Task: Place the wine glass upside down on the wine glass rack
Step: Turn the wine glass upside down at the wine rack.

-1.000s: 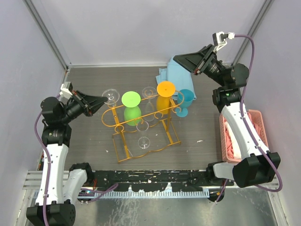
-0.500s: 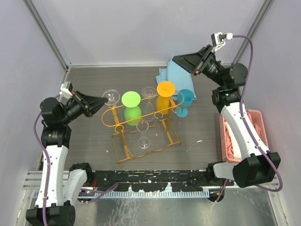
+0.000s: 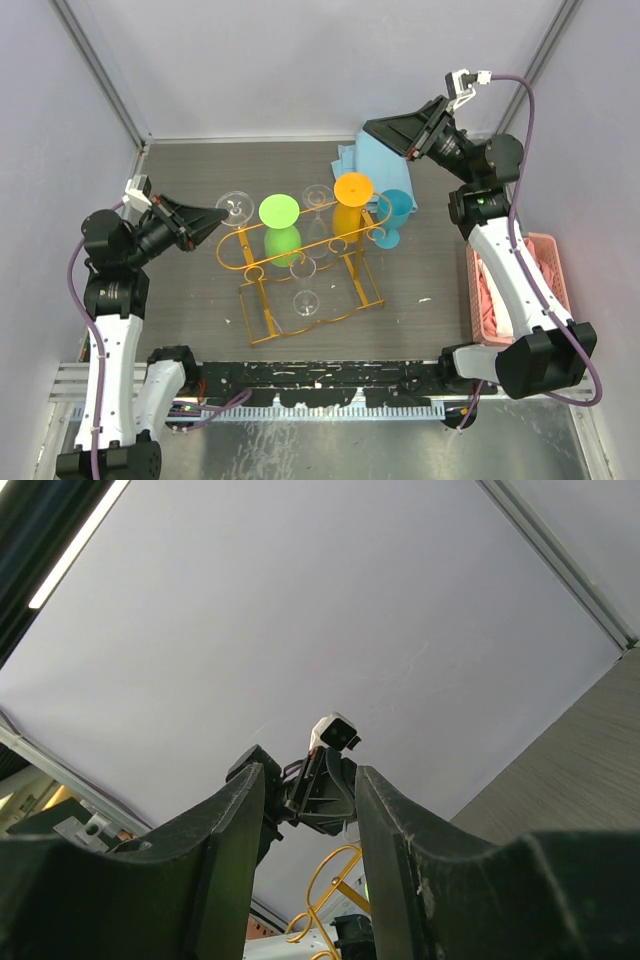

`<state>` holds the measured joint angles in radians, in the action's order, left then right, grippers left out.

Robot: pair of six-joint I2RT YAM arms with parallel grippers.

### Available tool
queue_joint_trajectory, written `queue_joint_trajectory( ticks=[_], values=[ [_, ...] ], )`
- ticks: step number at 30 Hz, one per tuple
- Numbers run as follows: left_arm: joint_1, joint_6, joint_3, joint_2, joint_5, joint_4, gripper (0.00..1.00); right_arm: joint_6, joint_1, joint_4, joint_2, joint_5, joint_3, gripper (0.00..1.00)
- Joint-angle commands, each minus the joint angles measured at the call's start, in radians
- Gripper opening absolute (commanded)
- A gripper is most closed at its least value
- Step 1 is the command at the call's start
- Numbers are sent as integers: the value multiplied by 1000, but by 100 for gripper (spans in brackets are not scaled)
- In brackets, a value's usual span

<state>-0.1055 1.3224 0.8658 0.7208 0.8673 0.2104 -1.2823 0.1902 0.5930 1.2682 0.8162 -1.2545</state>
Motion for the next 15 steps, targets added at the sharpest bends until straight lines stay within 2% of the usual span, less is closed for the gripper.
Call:
queue_joint_trajectory(
  ticks=[1, 15],
  values=[
    [3, -10, 36, -24, 9, -26, 0, 32, 13, 9, -7, -21, -28, 47],
    [4, -20, 28, -54, 11, -19, 0, 57, 31, -24, 2, -25, -39, 48]
  ],
)
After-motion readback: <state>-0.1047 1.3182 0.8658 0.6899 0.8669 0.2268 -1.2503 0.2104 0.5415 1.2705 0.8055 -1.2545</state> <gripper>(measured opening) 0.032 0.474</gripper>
